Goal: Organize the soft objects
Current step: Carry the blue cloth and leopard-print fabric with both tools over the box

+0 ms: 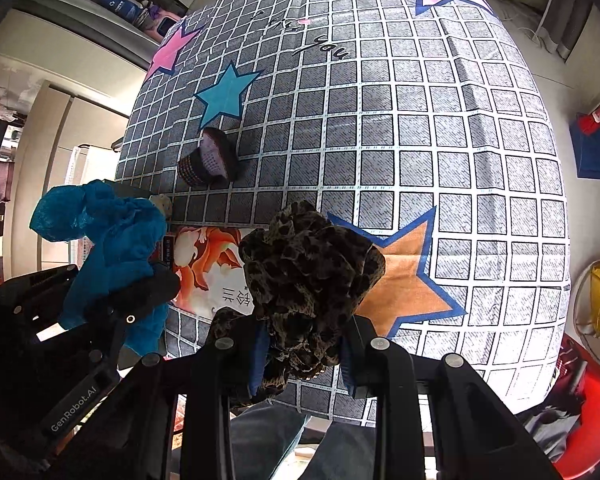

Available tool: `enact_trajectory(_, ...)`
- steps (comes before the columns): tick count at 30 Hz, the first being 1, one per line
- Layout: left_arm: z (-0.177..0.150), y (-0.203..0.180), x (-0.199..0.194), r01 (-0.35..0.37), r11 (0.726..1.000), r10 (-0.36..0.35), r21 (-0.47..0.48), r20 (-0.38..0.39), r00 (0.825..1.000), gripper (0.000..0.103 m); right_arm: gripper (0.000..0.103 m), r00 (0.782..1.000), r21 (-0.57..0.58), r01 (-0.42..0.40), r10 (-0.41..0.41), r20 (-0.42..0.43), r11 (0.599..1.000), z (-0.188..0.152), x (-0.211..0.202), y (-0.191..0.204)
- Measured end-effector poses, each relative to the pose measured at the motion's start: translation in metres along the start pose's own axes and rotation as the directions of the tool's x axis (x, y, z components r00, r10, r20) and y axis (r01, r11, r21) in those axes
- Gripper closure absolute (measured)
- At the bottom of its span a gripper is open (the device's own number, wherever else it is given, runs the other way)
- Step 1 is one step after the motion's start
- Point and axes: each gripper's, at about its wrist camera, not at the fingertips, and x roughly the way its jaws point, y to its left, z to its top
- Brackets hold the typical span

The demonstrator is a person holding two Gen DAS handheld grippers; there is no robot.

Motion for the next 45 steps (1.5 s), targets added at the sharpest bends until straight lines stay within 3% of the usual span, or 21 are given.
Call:
enact_trajectory(8,-0.045,0.019,-0.042,-0.011,0.999,0.013,-0.033,0.044,0.999,0.094,0.072,1.000,-0.092,-0.018,0.017,-0.015,0.996,-0.012,-0.002,0.050)
enact_trajectory(15,-0.071,0.064,-0.077,-0.050,0.986,0.069,-0.161,0.117,0.991,0.094,0.072,0.999,-0.207,-0.034,0.032,-0.013,0.978,-0.008,-0.006,0.106)
enact_trajectory(21,-0.097,0.107,-0.101,-0.085,0.951,0.139,-0.298,0.166,0.976,0.094,0.072,0.999,-0.315,-0.038,0.039,-0.004,0.948,-0.003,-0.008,0.156)
enact_trajectory(29,-0.130,0.155,-0.115,-0.135,0.885,0.240,-0.446,0.187,0.953,0.094,0.072,0.999,-0.449,-0.037,0.038,-0.008,0.893,0.001,-0.004,0.220)
enact_trajectory(37,-0.154,0.185,-0.114,-0.173,0.832,0.301,-0.527,0.168,0.939,0.094,0.072,0.998,-0.546,-0.051,0.029,-0.048,0.836,-0.003,0.013,0.270)
enact_trajectory(45,-0.164,0.199,-0.111,-0.181,0.810,0.317,-0.558,0.157,0.935,0.094,0.072,0.997,-0.595,-0.054,0.015,-0.071,0.802,-0.004,0.022,0.297)
